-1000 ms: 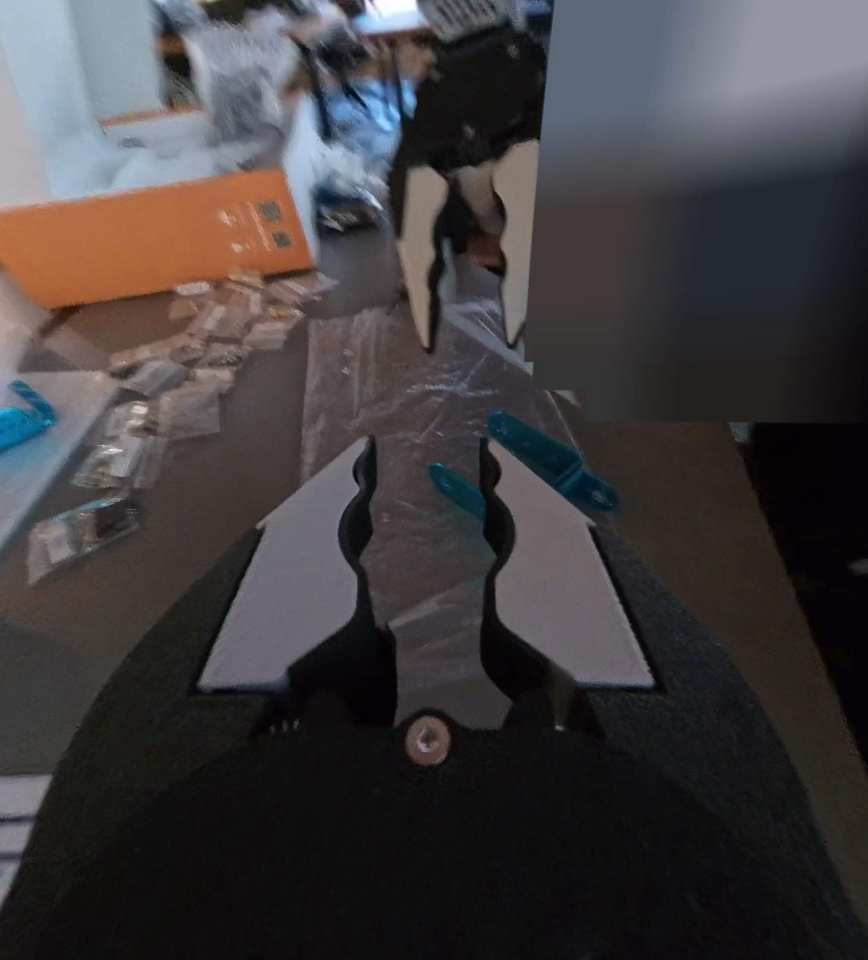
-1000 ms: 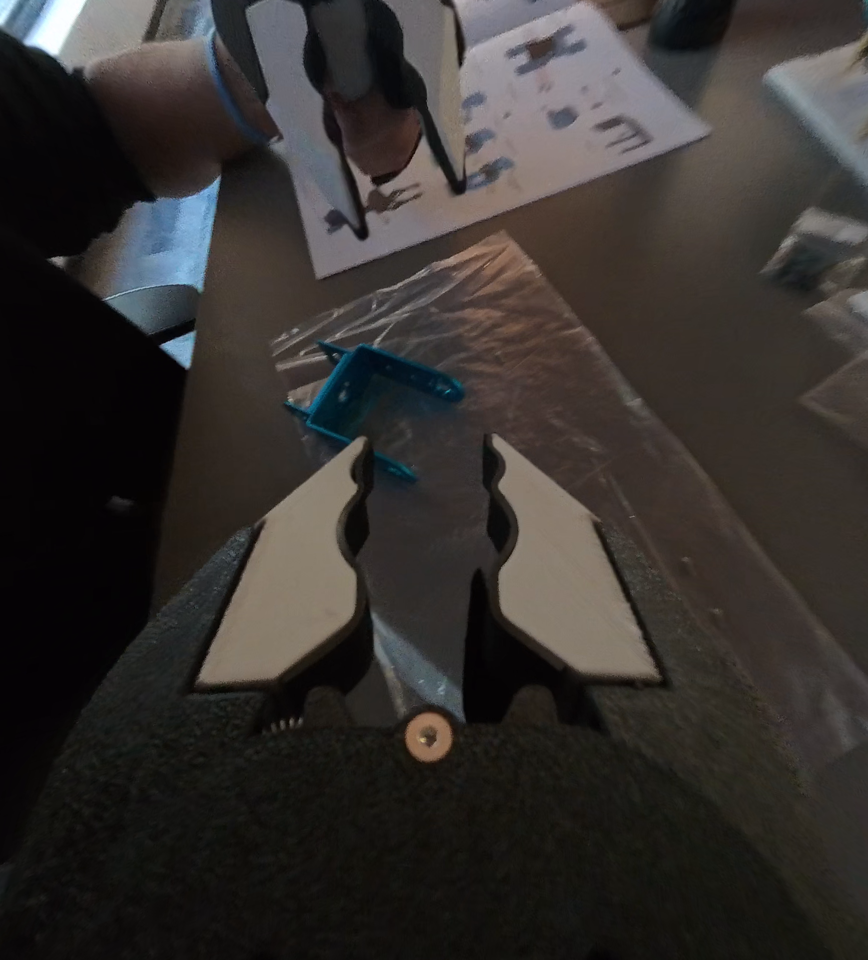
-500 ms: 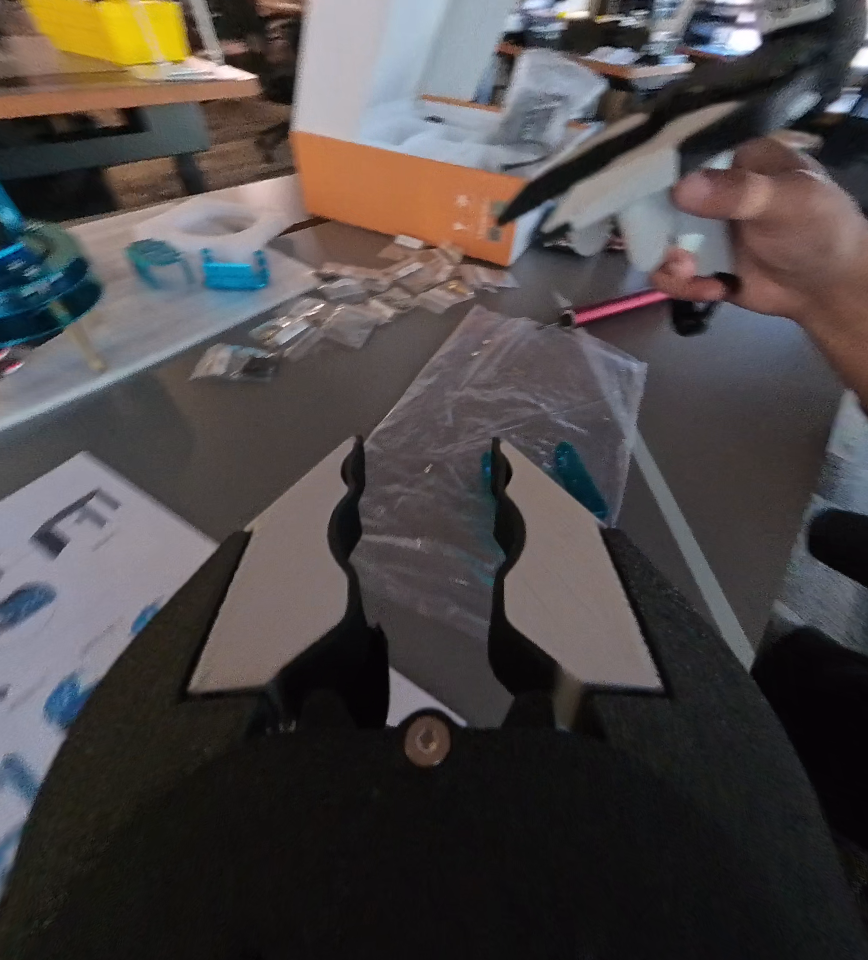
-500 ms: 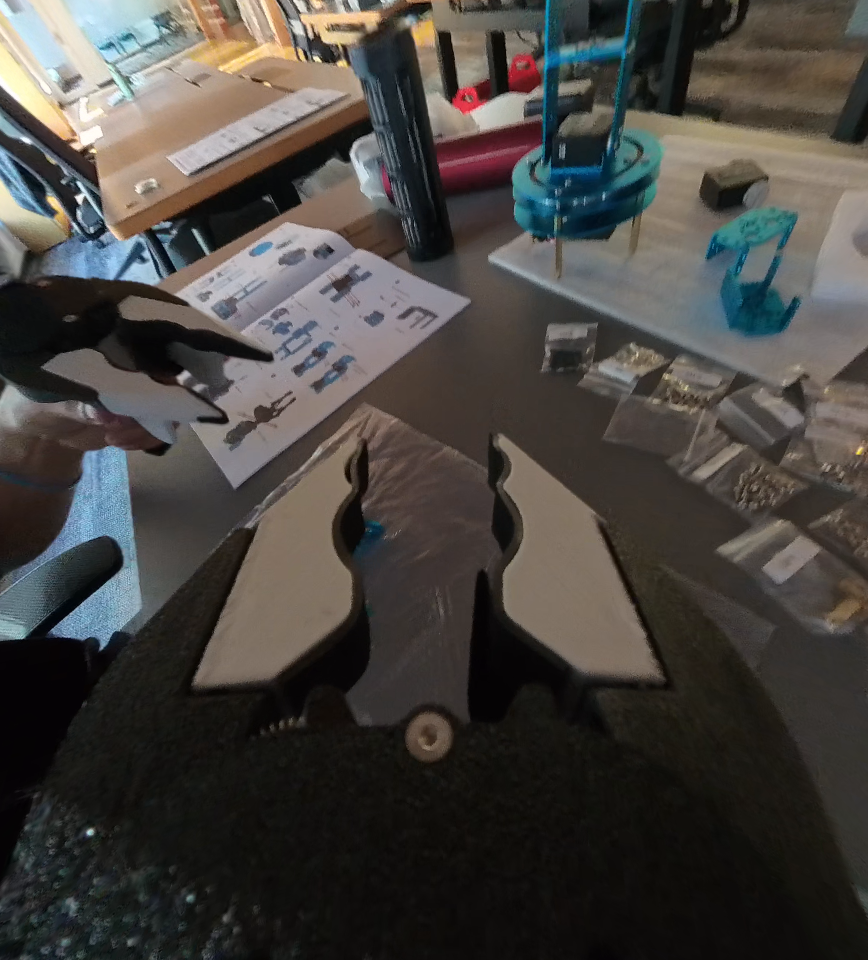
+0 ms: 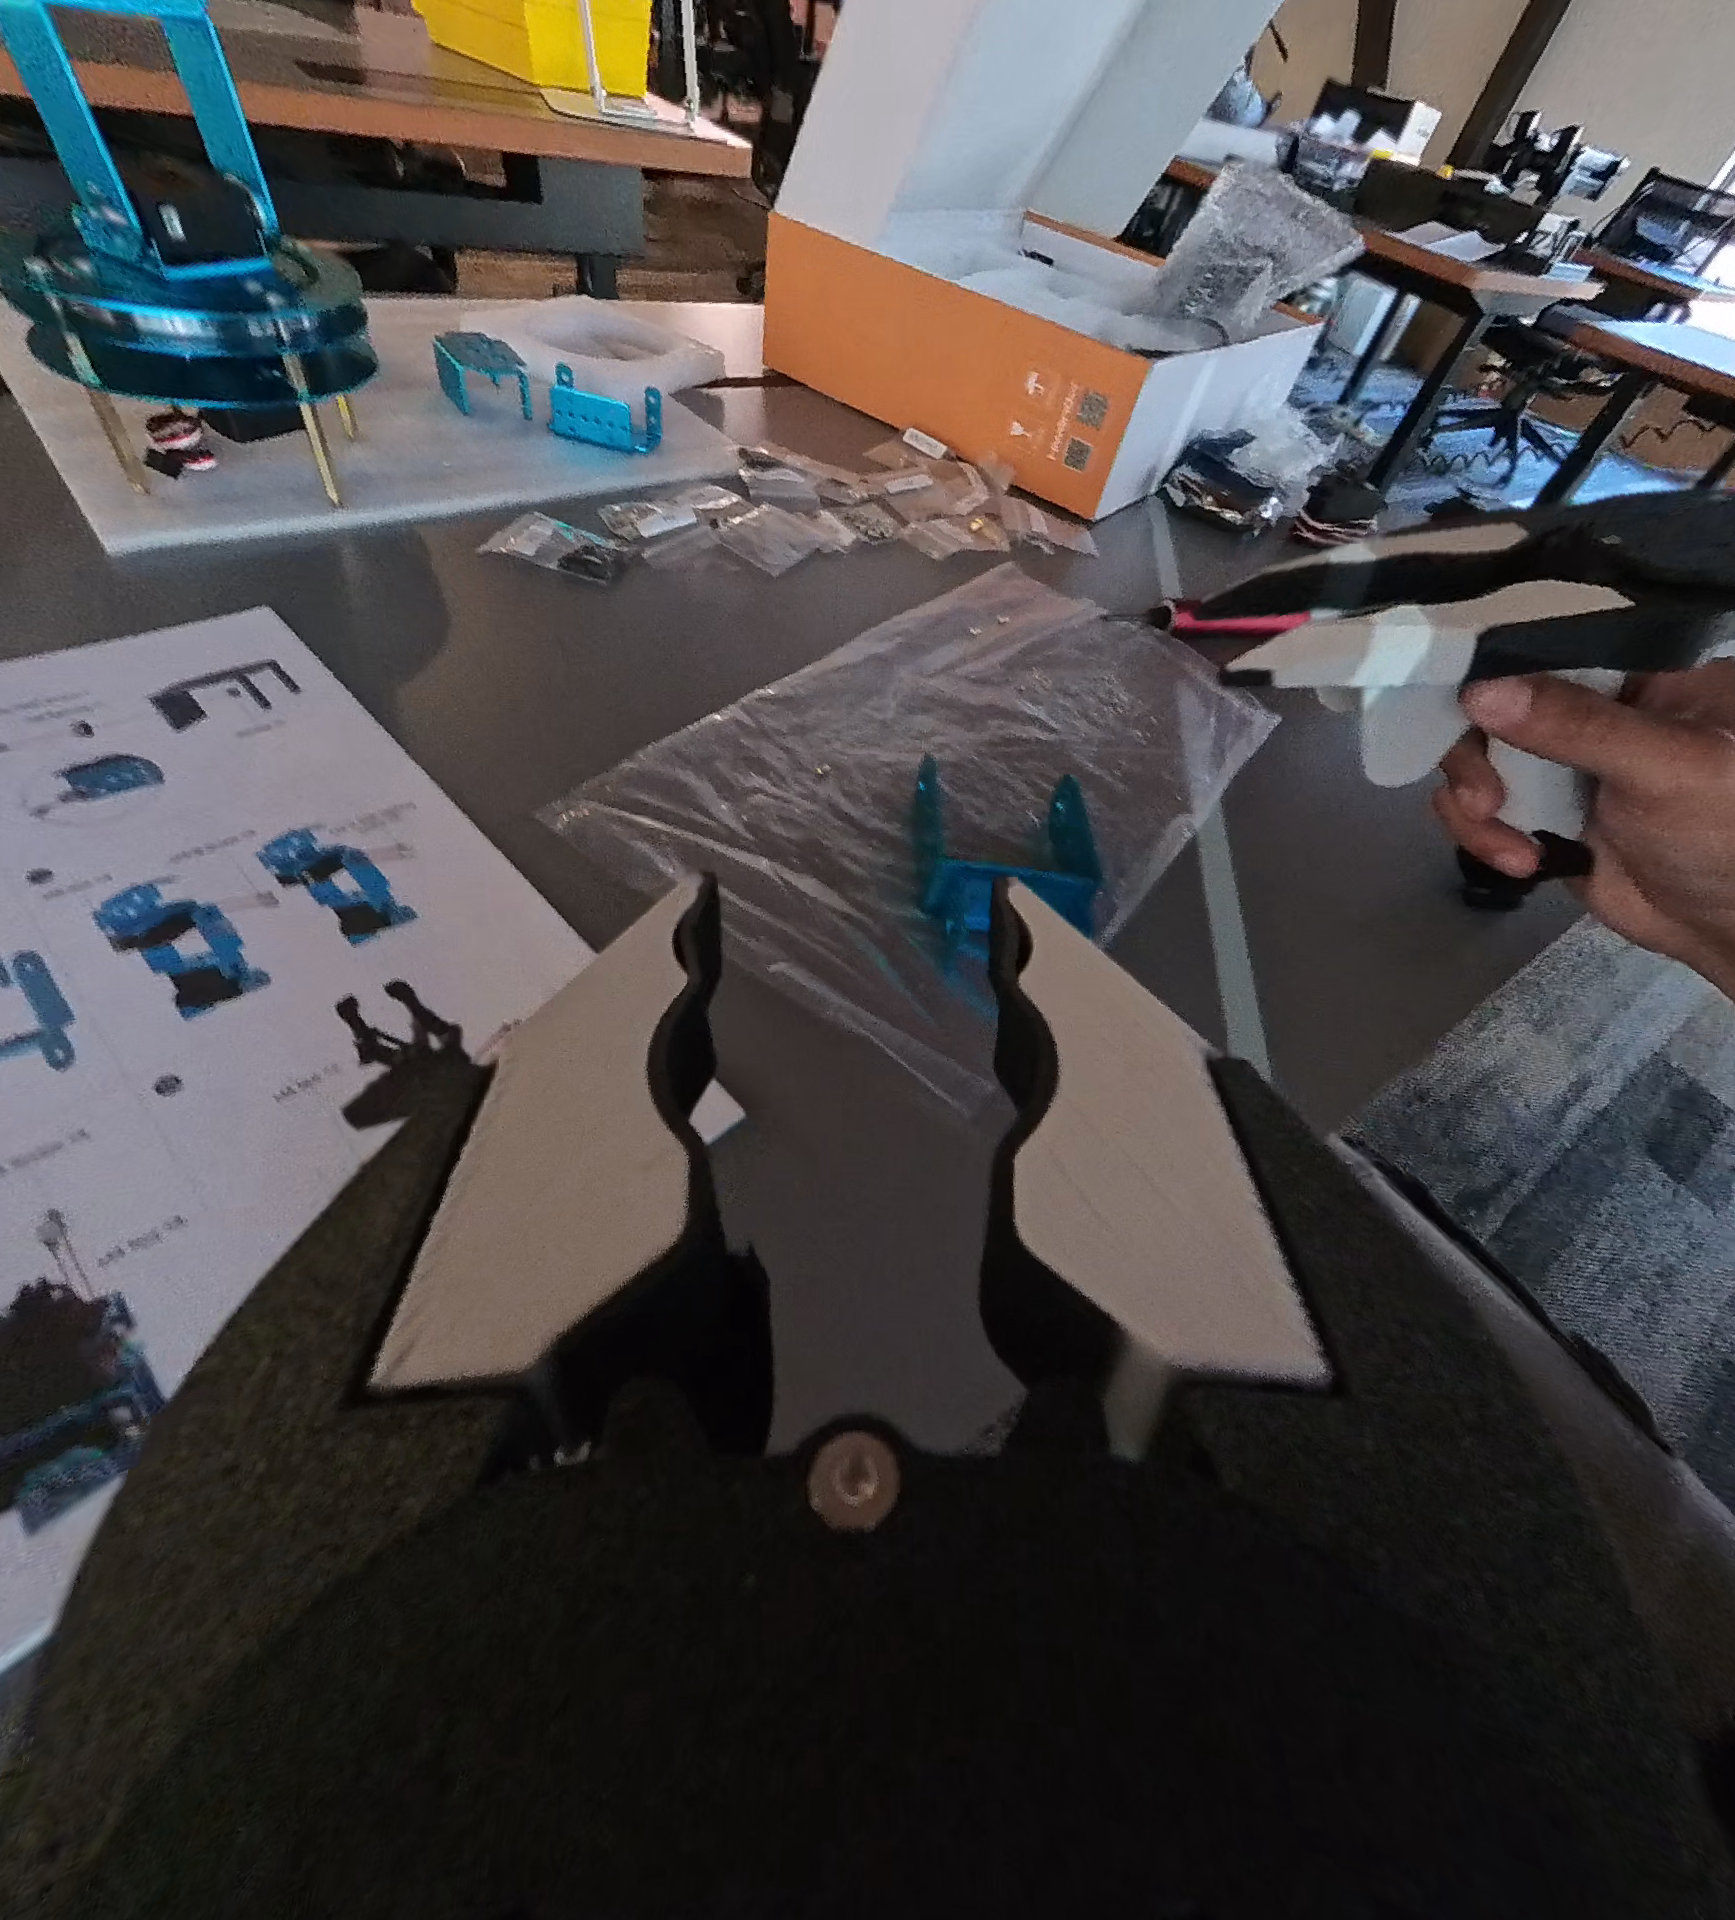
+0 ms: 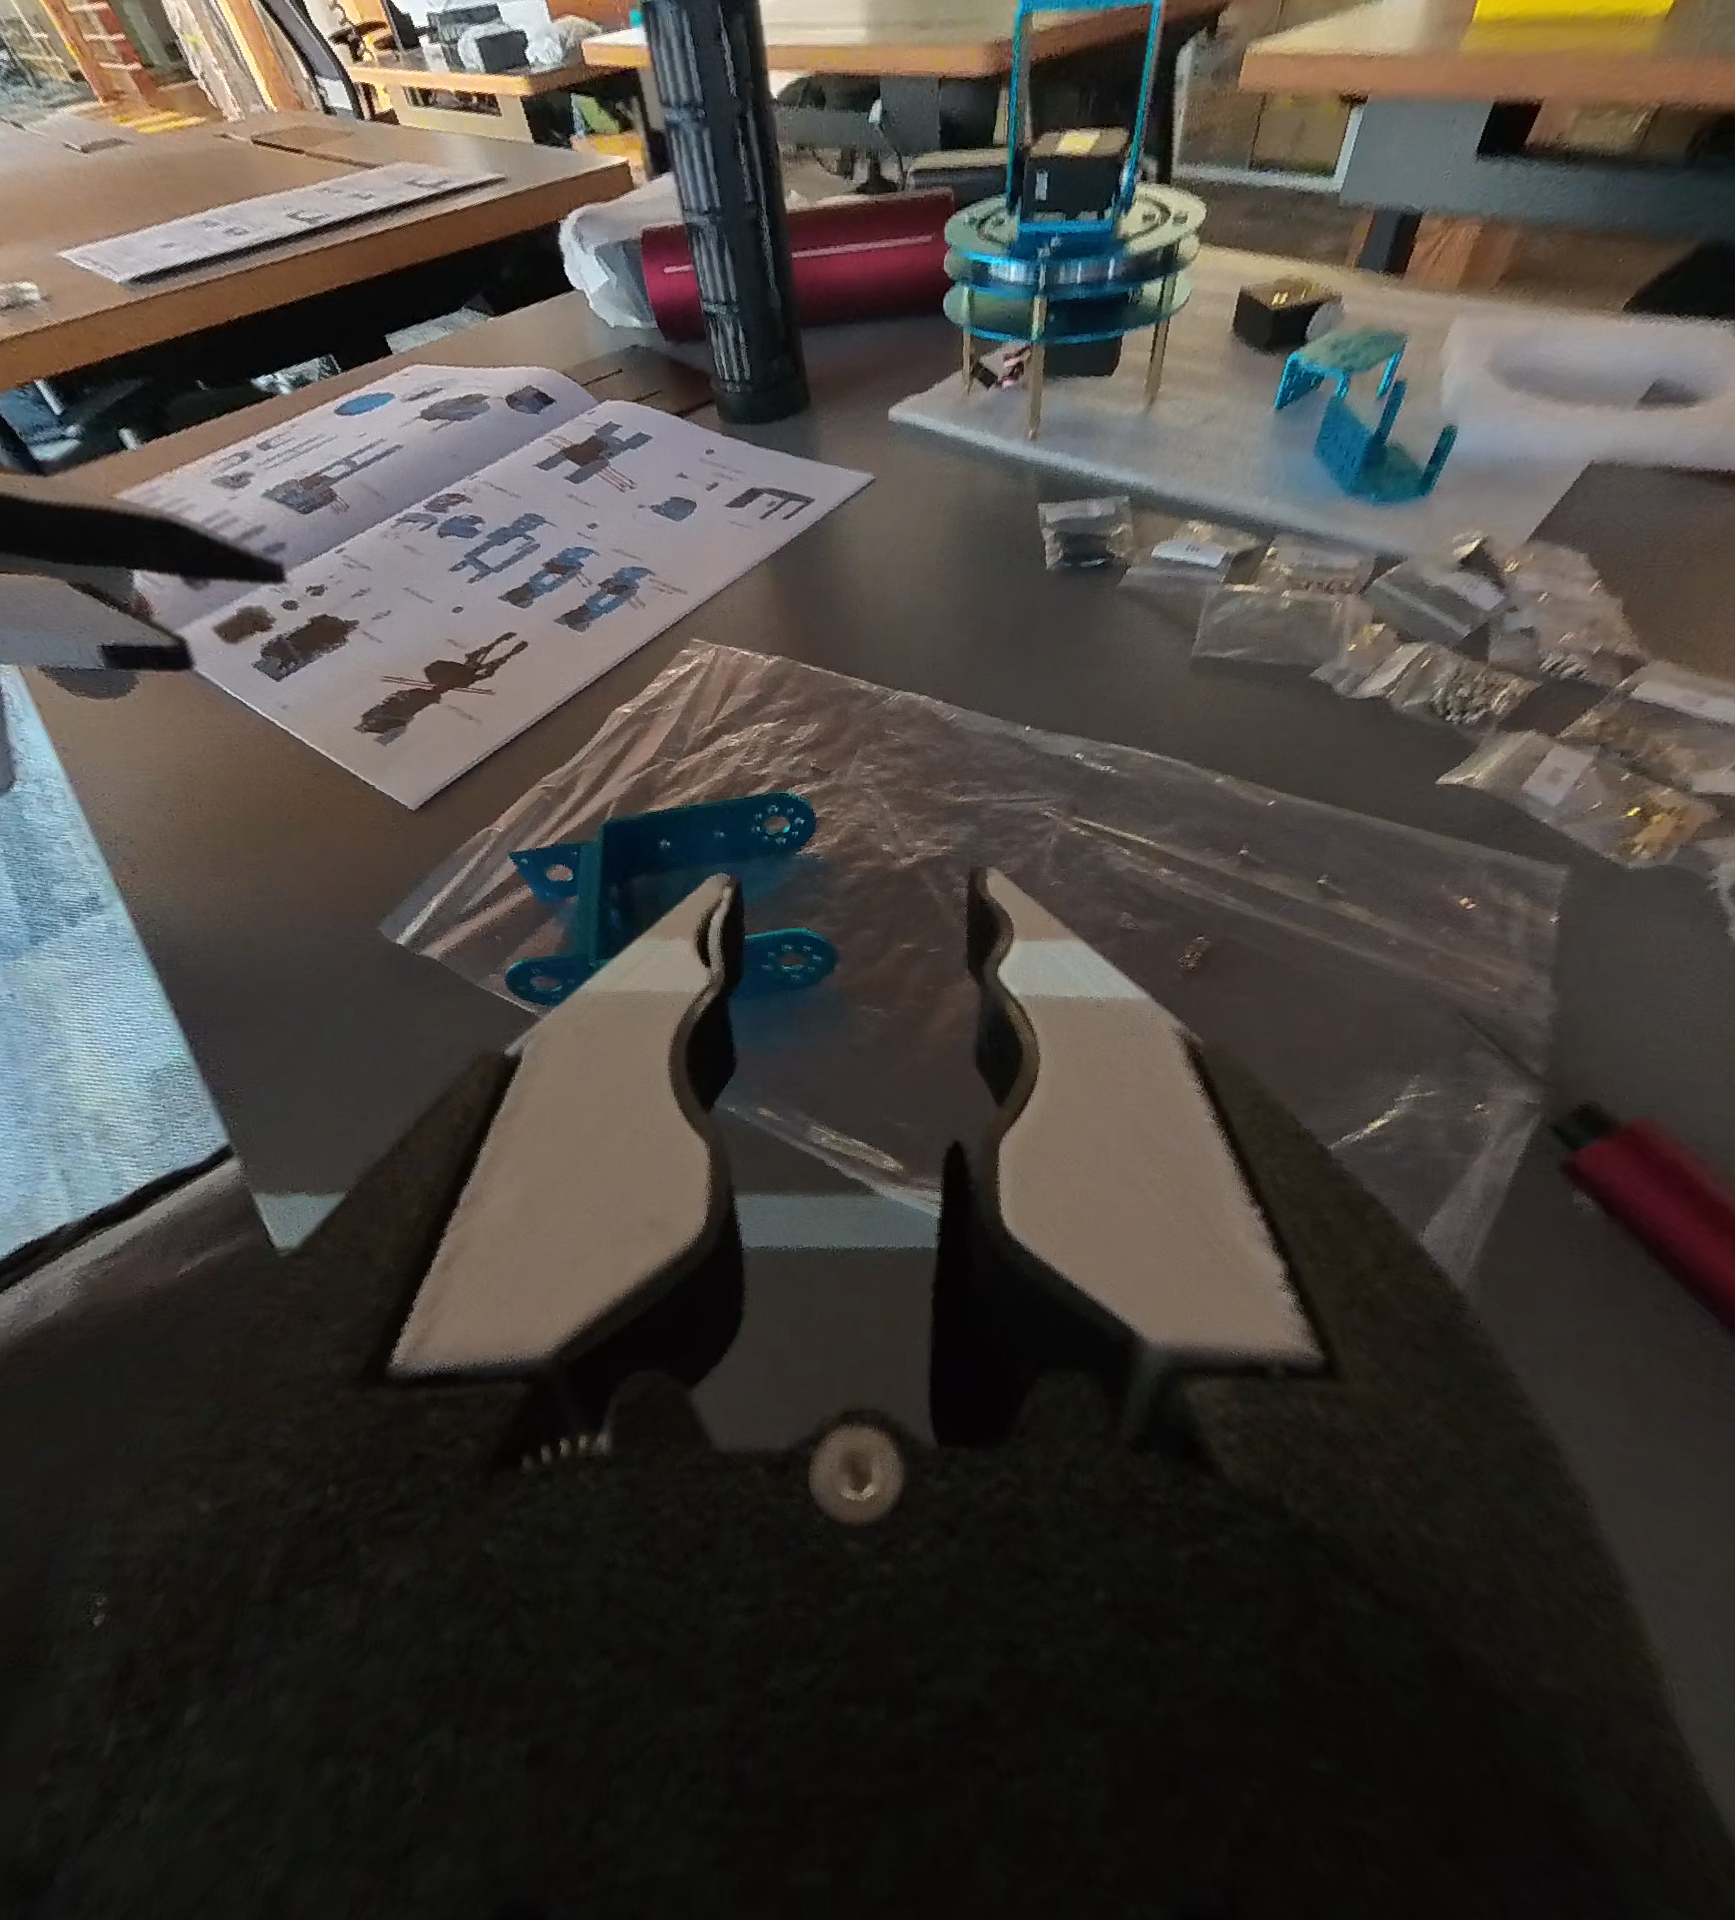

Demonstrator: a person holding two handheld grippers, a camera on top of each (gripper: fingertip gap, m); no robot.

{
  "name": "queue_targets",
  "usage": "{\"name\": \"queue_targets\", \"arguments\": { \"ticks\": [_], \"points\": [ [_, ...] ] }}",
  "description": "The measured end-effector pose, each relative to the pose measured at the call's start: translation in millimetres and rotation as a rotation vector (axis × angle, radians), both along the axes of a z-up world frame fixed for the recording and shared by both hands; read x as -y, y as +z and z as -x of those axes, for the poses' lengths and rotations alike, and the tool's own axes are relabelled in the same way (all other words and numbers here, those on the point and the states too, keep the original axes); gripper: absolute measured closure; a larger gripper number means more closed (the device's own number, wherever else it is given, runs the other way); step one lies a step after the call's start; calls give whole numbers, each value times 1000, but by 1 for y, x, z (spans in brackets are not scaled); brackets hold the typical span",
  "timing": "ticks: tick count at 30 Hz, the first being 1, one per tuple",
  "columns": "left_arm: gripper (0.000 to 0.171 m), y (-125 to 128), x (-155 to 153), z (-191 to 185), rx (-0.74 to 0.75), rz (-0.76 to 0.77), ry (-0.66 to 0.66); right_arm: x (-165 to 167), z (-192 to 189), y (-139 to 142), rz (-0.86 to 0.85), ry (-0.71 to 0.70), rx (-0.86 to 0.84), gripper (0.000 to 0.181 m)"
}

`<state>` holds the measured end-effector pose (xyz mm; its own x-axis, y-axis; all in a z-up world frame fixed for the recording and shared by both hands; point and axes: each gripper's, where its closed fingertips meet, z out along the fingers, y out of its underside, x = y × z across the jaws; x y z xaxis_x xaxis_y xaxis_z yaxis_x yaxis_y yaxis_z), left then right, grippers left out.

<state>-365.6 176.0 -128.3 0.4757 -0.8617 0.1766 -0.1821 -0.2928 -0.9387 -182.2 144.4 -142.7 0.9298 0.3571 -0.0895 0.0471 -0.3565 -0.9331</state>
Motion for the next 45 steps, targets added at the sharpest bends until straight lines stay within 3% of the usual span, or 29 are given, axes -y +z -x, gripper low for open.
{"name": "queue_targets", "arguments": {
  "ticks": [6,10,16,19,23,26,28,32,34,37,40,45],
  "points": [
    [122,-16,4,9,-61,-36,1,-14,-10,-14,7,-1,14,140],
    [123,-18,2,11,-127,-123,-58,-30,-30,-4,-11,27,68,149],
    [128,-12,0,-5,-146,-152,-280,-59,-52,-19,206,326,137,155],
    [128,-17,-18,-29,-290,-210,-413,-60,-61,-42,329,524,322,156],
    [134,-8,-76,-81,-430,-341,-470,-74,-83,-43,355,627,450,162],
    [134,6,-113,-123,-383,-364,-512,-89,-94,-41,347,614,442,163],
    [134,10,-124,-138,-303,-291,-530,-93,-95,-42,340,601,418,163],
    [134,6,-131,-134,-165,-212,-507,-88,-96,-49,343,593,437,163],
    [135,-2,-129,-124,-163,-193,-498,-76,-78,-43,342,664,324,163],
    [135,-11,-129,-112,-231,-272,-506,-56,-63,-46,391,765,289,162],
    [136,-11,-124,-111,-251,-343,-498,-55,-56,-48,364,740,309,163],
    [137,-23,-98,-116,-253,-325,-559,-59,-53,-47,319,671,379,164]
  ]
}}
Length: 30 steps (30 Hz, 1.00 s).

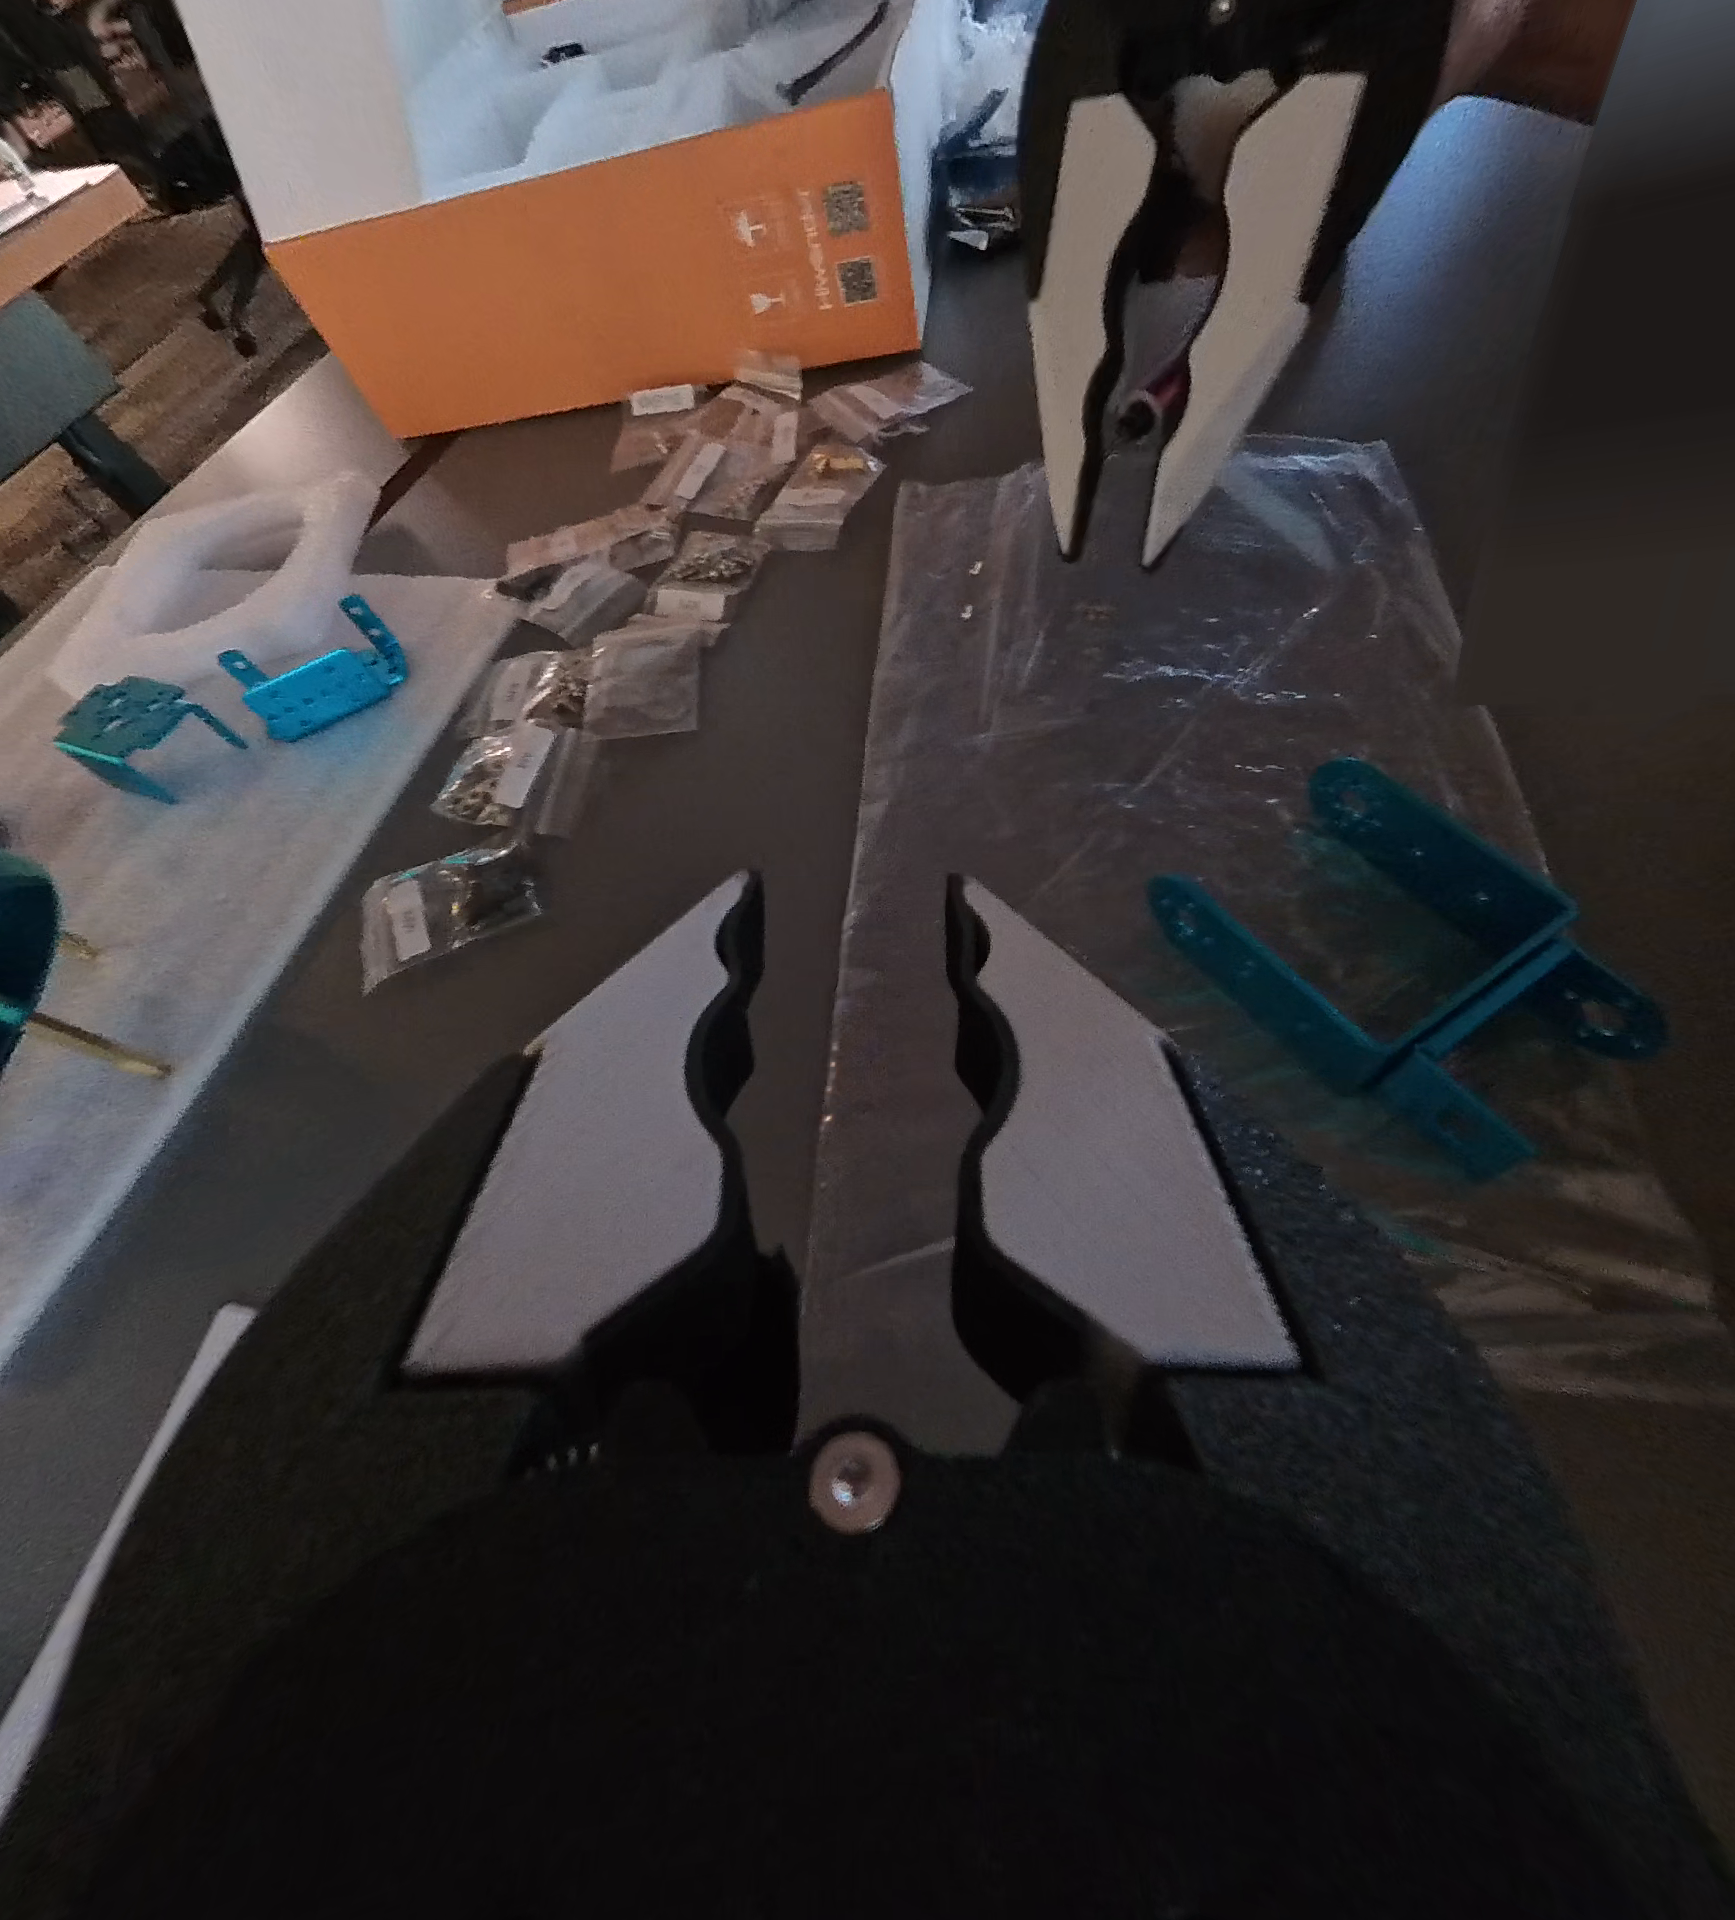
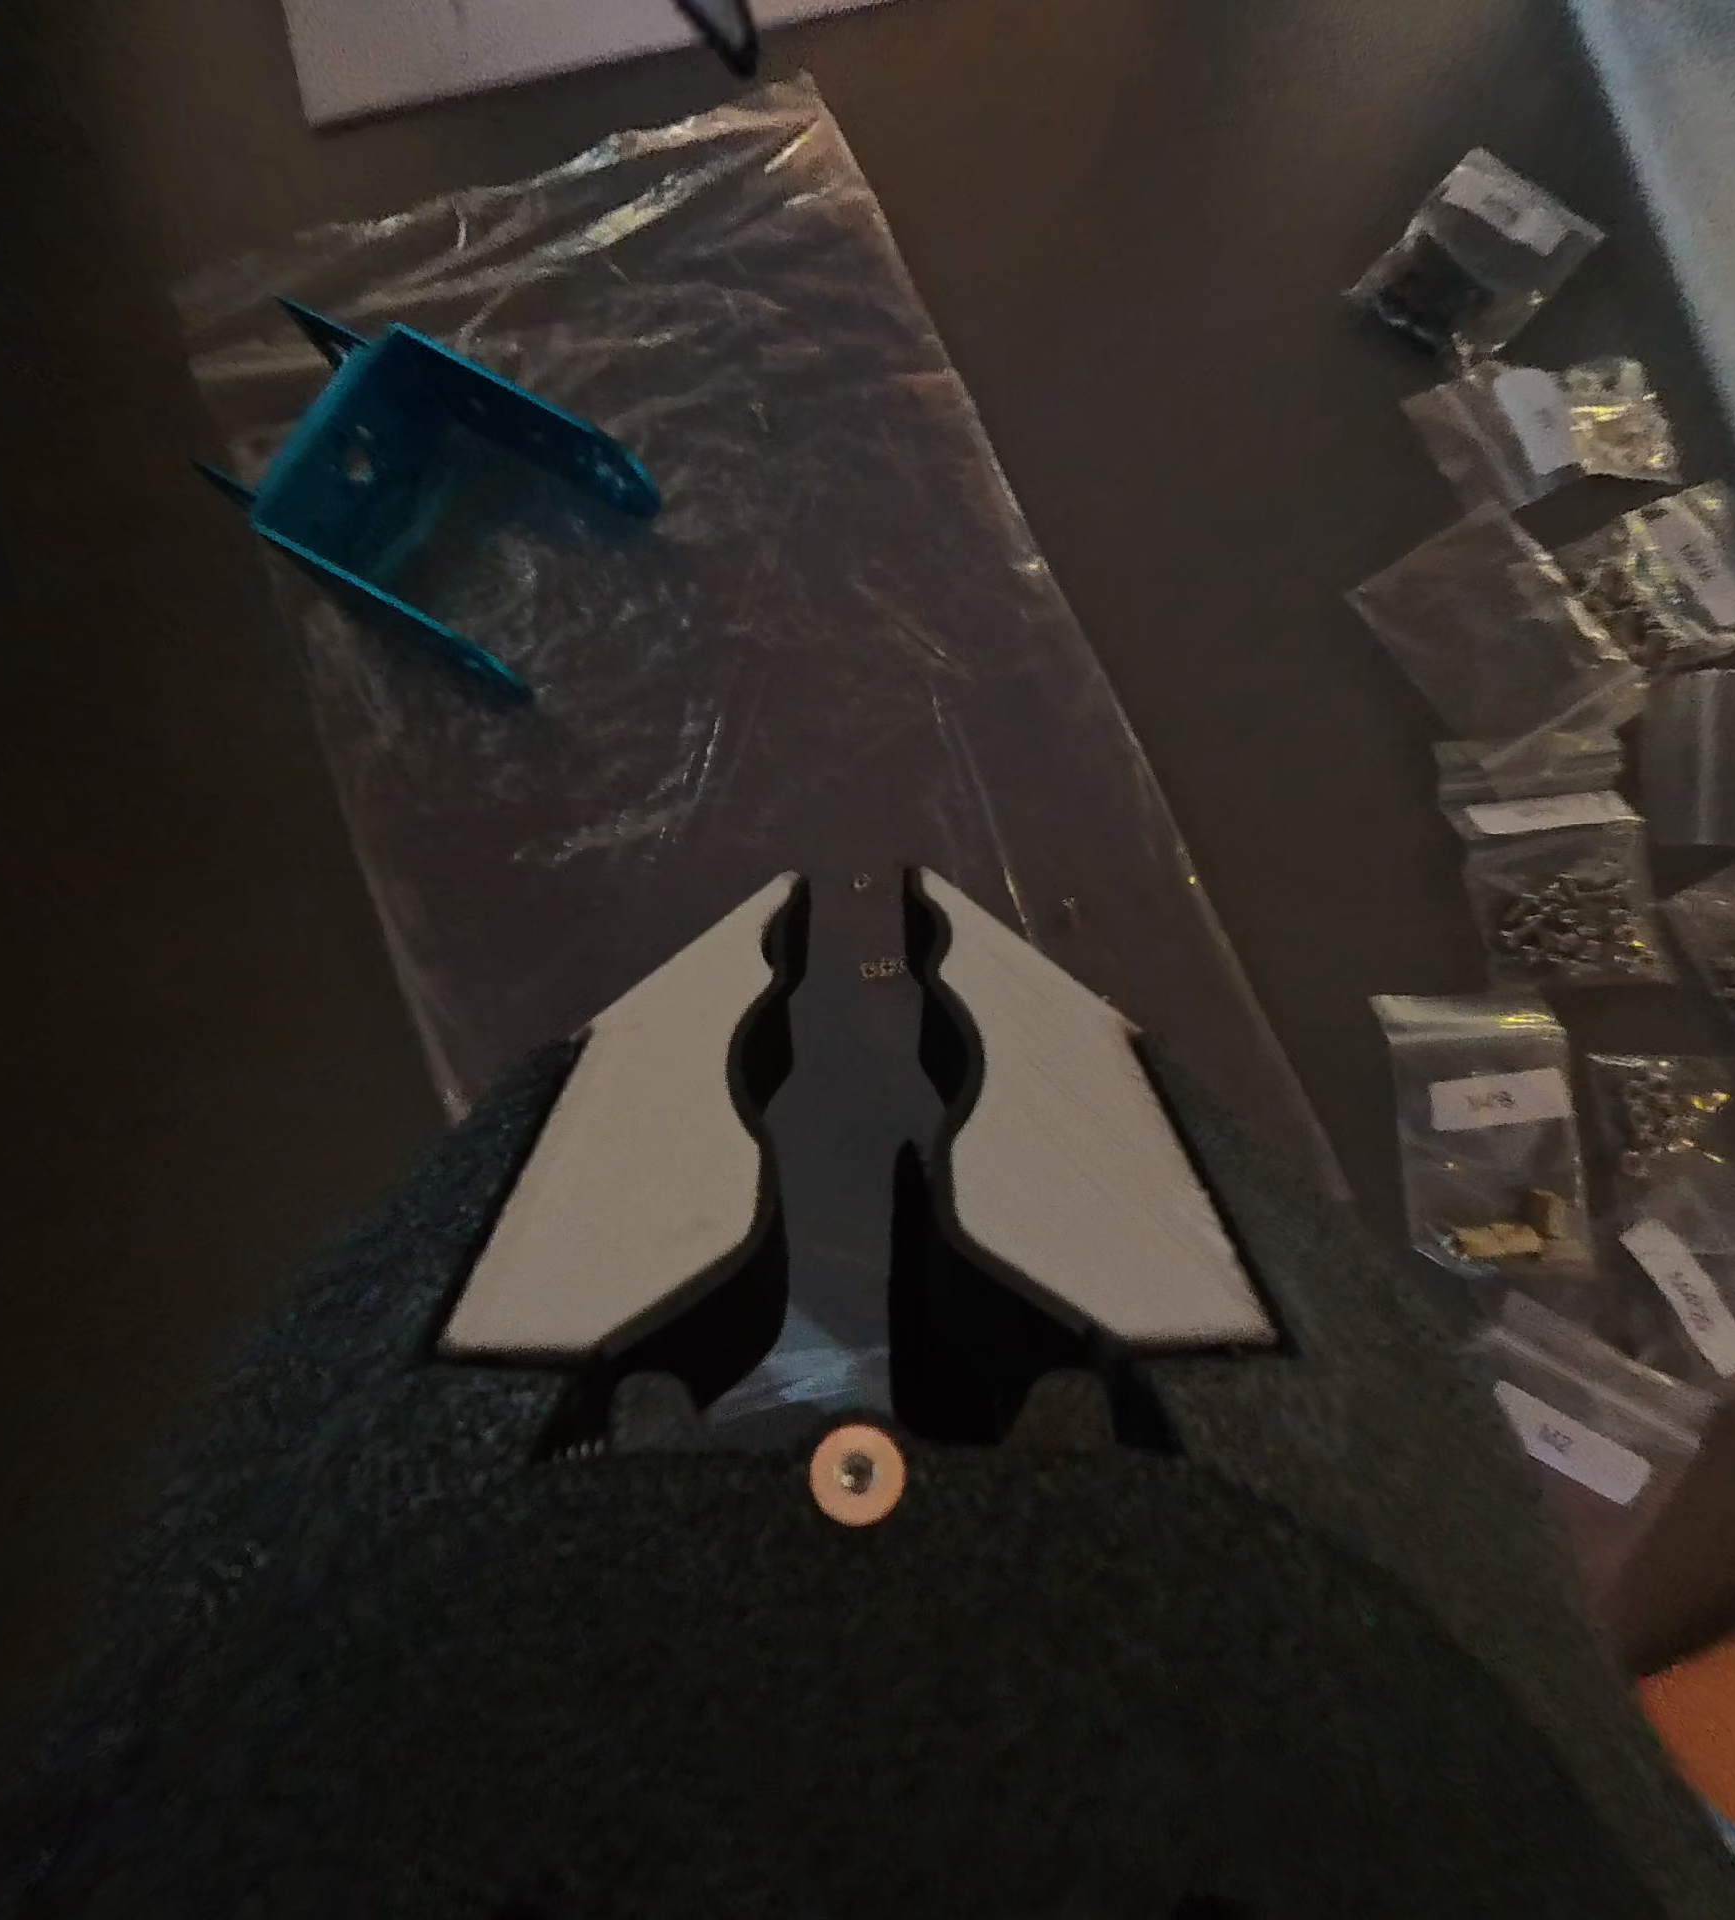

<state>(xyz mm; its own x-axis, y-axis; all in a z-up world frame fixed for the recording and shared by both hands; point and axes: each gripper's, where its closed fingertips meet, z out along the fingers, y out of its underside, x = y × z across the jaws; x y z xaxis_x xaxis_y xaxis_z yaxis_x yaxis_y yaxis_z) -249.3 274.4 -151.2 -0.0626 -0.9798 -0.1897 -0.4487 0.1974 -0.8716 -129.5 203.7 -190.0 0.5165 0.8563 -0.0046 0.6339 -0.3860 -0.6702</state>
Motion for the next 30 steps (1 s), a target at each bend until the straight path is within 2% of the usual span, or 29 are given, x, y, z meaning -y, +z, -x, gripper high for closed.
{"name": "queue_targets", "arguments": {
  "ticks": [3,8,14,17,20,24,26,30],
  "points": [
    [137,-6,7,-1,-3,44,-15,-5,3,4,29,-41,-47,167],
    [137,-13,1,-2,-21,41,-2,-2,6,-11,62,-26,32,167],
    [137,-14,5,-1,-31,133,-26,-1,2,-19,110,-22,106,167],
    [137,-14,7,3,-28,168,-33,1,-11,-15,142,62,288,168],
    [138,-10,6,11,-5,137,-23,0,-4,-3,206,204,353,166],
    [137,1,5,16,33,159,-16,5,2,-21,254,373,451,167],
    [137,-2,6,18,21,153,-19,-1,-3,-29,204,395,515,170],
    [137,-10,14,19,-10,200,-47,1,4,-28,199,446,502,171]
  ]
}}
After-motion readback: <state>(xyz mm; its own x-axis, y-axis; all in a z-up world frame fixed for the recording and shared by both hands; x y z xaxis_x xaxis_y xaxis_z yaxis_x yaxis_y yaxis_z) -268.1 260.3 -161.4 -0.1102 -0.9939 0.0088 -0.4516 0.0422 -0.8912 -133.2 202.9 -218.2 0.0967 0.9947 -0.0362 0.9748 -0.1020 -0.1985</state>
